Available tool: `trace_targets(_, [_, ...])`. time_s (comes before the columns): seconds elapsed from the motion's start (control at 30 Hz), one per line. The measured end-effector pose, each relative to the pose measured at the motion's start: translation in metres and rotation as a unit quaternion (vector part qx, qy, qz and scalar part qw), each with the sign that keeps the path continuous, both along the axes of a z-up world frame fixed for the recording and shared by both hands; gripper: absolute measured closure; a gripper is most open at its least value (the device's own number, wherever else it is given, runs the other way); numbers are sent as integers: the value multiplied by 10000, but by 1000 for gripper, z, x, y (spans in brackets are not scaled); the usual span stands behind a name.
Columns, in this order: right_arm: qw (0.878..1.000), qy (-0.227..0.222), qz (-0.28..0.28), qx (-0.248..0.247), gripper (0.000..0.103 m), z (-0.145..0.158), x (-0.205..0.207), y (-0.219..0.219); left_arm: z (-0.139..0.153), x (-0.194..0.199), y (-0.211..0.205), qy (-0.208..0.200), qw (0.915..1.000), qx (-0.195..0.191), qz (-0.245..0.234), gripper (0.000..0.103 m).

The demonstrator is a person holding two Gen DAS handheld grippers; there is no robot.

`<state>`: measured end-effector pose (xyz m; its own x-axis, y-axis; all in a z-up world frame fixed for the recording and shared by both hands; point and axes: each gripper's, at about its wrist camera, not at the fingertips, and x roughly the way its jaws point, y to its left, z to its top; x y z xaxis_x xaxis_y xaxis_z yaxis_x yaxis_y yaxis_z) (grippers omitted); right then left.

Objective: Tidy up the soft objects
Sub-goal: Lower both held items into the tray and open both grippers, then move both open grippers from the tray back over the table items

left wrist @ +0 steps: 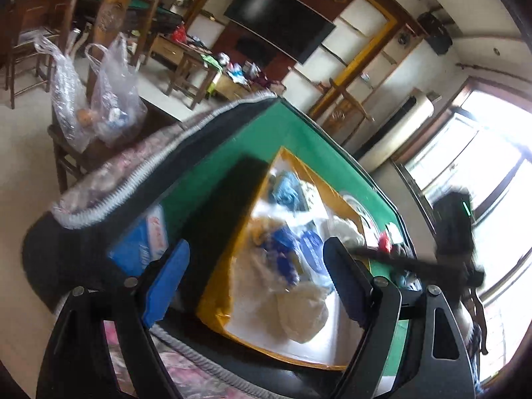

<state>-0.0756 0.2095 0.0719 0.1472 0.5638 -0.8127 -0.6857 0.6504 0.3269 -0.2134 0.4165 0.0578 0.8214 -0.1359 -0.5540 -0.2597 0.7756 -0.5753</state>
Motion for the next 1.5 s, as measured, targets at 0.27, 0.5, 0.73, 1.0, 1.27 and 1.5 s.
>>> trace_targets(0.27, [9819, -289, 1376, -1270, 60, -37, -88, 8, -2, -9, 12, 15, 9997, -95, 212, 20])
trace_targets(0.5, [9848, -501, 1126, -1222, 66, -44, -71, 52, 11, -13, -1, -68, 9999, 69, 57, 20])
trace_targets(0.73, [9921, -149, 999, -744, 63, -23, -66, 17, 14, -12, -9, -56, 9998, 145, -100, 20])
trace_targets(1.0, [9937, -455, -1013, -176, 48, 11, -15, -150, 20, -2, -40, -25, 9987, 249, -444, 20])
trace_targets(1.27, [9557, -391, -2912, -146, 48, 1, 42, -282, 22, 15, -95, 98, 9930, 484, -1074, 20])
trace_targets(1.5, [9534, -437, -2983, -103, 48, 2, 85, -277, 28, 22, -148, 183, 9829, 730, -1680, 20])
